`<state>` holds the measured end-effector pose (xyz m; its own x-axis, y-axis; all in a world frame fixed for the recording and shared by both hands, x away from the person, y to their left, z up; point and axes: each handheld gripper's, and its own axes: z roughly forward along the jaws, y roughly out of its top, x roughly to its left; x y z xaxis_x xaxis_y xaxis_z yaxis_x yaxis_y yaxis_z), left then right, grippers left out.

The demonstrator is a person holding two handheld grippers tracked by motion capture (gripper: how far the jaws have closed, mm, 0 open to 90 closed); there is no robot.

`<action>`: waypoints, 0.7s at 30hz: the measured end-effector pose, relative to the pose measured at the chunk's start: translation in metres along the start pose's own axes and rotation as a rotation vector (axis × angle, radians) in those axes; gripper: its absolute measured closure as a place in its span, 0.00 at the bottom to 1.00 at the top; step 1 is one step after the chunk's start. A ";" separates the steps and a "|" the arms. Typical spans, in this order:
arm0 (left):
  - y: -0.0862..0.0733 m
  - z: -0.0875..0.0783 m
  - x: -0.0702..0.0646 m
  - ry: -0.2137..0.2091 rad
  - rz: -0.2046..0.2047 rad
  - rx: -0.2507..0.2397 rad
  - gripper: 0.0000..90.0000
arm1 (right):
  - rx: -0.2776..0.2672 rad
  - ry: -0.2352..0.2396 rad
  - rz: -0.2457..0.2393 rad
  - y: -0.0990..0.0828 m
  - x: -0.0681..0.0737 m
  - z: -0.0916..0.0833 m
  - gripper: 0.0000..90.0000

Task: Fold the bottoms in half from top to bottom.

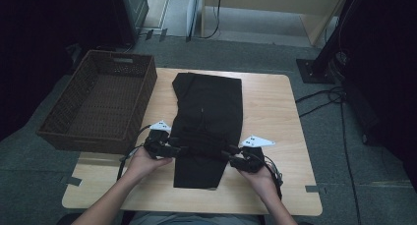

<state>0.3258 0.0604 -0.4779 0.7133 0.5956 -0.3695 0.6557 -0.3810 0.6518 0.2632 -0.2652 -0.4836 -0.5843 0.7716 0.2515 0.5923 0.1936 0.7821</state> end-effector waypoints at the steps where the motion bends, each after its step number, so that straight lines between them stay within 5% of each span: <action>1: -0.003 -0.002 -0.001 0.001 -0.005 -0.003 0.41 | 0.005 0.002 0.007 -0.001 0.001 -0.002 0.64; 4: -0.006 -0.011 -0.004 0.024 0.014 0.017 0.42 | 0.005 0.008 0.016 -0.003 0.005 -0.010 0.62; 14: 0.000 -0.044 -0.006 0.013 0.017 -0.070 0.56 | -0.098 -0.052 0.003 0.009 0.003 -0.029 0.61; 17: 0.006 -0.036 0.003 0.041 0.013 -0.069 0.69 | -0.085 -0.059 0.020 0.011 -0.003 -0.021 0.65; 21: 0.014 -0.011 0.013 0.070 0.028 -0.022 0.77 | -0.048 -0.051 -0.020 0.014 -0.007 0.001 0.68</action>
<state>0.3412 0.0710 -0.4665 0.7117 0.6333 -0.3041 0.6297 -0.3832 0.6758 0.2759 -0.2670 -0.4749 -0.5660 0.7979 0.2075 0.5528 0.1806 0.8135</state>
